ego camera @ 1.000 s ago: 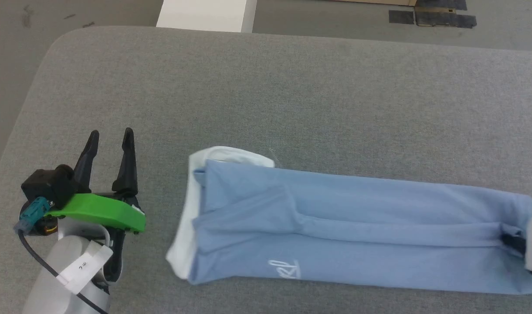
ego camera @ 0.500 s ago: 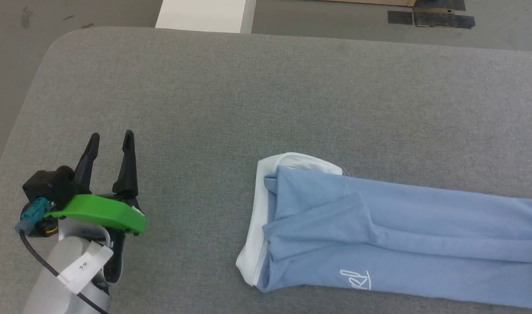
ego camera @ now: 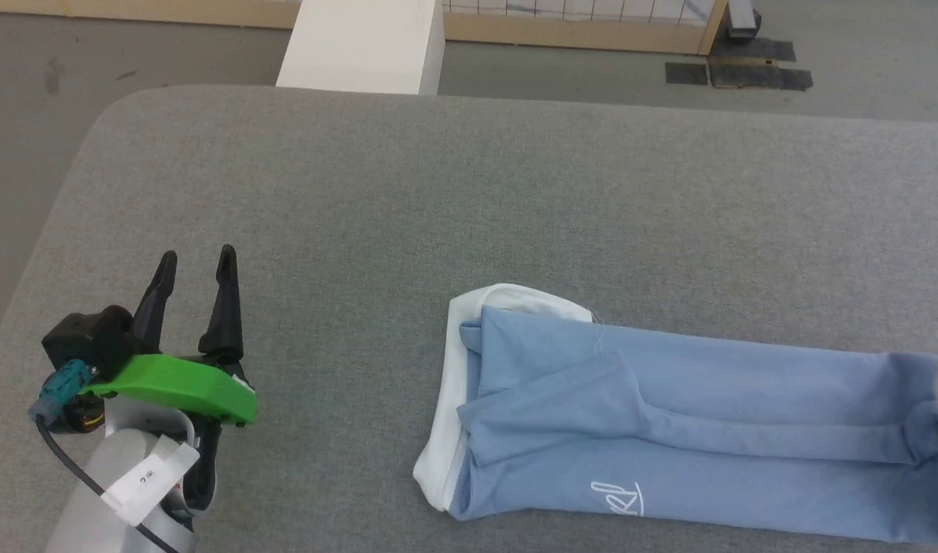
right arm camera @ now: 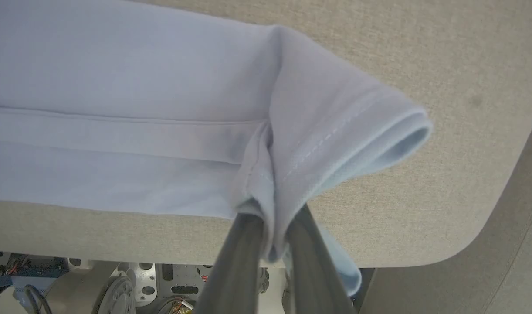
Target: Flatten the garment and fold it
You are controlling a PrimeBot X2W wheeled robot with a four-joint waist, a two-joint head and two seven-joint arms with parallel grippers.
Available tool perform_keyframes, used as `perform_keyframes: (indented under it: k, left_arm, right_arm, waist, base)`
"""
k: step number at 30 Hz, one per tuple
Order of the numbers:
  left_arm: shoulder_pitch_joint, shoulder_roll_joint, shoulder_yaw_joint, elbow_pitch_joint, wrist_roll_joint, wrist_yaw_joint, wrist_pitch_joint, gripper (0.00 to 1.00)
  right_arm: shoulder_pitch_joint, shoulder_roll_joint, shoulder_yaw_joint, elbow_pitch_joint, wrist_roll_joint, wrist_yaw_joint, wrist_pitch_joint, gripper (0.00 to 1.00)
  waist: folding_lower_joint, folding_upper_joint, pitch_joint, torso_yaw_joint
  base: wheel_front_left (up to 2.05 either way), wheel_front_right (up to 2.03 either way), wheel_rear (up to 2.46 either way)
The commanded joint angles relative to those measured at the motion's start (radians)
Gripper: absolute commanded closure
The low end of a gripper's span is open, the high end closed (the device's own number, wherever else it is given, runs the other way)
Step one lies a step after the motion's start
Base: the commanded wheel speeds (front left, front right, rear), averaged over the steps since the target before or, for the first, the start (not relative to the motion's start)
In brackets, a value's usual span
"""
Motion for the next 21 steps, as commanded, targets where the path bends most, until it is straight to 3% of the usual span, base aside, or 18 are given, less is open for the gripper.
perform_keyframes:
  k: [1,10,21]
  left_arm:
    - [0.013,0.003,-0.001,0.001,-0.005,0.007,0.0,0.0]
    - [0.036,0.008,-0.002,-0.013,-0.015,0.016,0.012,0.0]
    - [0.058,0.01,-0.004,-0.032,-0.028,0.026,0.019,0.0]
  right_arm:
    - [0.0,0.017,0.039,-0.042,0.034,-0.002,0.024,1.0]
    - [-0.033,0.088,0.262,-0.111,0.154,-0.002,0.013,1.0]
    - [-0.146,0.187,0.507,0.032,0.236,-0.002,-0.204,1.0]
  waist:
    - [0.0,0.0,-0.017,-0.004]
    - [0.0,0.0,-0.042,-0.003]
    - [0.0,0.0,-0.048,0.034]
  base:
    - [0.0,0.0,0.0]
    - [0.0,0.0,0.0]
    - [0.0,0.0,0.0]
